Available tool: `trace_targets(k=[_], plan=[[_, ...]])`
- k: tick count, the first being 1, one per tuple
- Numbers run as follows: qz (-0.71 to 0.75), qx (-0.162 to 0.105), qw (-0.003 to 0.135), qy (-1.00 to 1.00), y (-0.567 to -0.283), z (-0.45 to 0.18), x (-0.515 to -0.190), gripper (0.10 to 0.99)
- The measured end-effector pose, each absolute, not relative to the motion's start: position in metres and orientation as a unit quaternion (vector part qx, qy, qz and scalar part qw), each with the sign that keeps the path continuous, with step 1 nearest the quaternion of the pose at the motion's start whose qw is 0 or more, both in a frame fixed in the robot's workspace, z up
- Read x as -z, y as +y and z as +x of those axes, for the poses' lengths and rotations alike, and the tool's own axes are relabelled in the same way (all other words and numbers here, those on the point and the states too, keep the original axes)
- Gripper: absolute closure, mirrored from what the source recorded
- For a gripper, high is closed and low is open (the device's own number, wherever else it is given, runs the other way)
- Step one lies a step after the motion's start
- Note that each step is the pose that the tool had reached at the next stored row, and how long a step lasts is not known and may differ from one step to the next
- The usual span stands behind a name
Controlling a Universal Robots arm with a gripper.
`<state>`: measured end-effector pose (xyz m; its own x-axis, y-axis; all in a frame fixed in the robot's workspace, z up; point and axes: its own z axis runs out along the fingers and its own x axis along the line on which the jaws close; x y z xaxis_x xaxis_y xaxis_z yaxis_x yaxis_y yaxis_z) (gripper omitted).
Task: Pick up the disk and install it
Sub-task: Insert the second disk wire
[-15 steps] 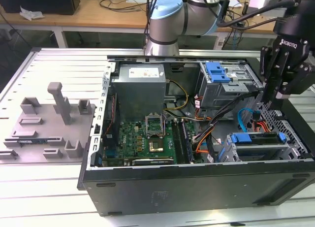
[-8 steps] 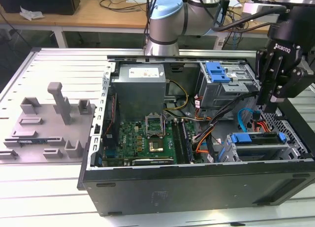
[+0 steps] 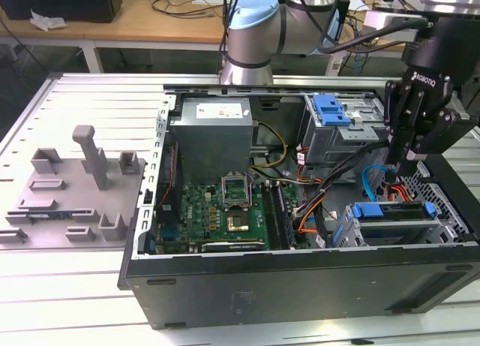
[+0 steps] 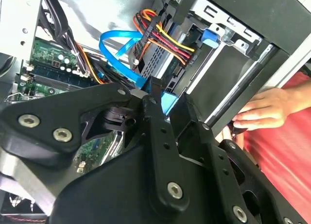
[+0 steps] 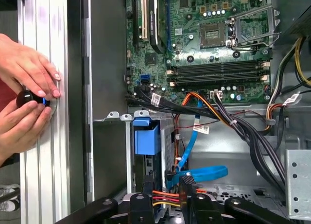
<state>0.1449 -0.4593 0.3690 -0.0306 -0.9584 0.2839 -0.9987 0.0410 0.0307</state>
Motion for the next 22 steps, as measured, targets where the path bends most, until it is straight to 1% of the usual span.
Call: trace_targets(k=[5,9,11,15,19,22], plan=[[0.687,-0.089,0.113,-0.712,-0.4592,0.1444,-0.368,0.733],[0.687,-0.096,0.106,-0.713,-0.4592,0.1395,-0.3657,0.733],[0.687,-0.097,0.105,-0.712,-0.4591,0.1394,-0.3655,0.733],[0.687,-0.097,0.105,-0.713,-0.4596,0.1393,-0.3651,0.733],[0.687,-0.092,0.099,-0.714,-0.4649,0.1394,-0.3641,0.733],[0.687,-0.091,0.098,-0.714,-0.4652,0.1394,-0.3628,0.733]])
